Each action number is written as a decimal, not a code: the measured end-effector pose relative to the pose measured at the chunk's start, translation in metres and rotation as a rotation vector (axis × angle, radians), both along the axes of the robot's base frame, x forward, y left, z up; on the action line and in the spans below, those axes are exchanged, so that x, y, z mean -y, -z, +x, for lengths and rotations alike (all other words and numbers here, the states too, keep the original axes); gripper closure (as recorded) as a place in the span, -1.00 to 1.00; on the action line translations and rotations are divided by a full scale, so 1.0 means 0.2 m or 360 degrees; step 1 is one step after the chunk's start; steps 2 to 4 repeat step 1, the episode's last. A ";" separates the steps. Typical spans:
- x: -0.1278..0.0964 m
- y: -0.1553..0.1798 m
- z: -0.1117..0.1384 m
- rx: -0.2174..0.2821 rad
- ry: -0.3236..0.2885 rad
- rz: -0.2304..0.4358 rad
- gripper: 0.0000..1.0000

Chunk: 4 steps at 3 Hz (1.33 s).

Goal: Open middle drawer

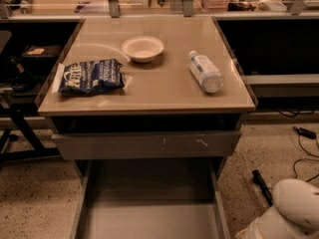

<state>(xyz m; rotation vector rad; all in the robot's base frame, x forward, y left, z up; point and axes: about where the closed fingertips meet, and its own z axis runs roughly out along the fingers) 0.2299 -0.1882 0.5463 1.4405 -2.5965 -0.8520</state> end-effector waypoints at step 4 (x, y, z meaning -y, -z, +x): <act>0.05 -0.12 0.03 0.0109 0.0025 -0.0078 -1.00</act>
Offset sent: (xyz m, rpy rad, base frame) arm 0.0000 0.0000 0.0000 0.0000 0.0000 0.0000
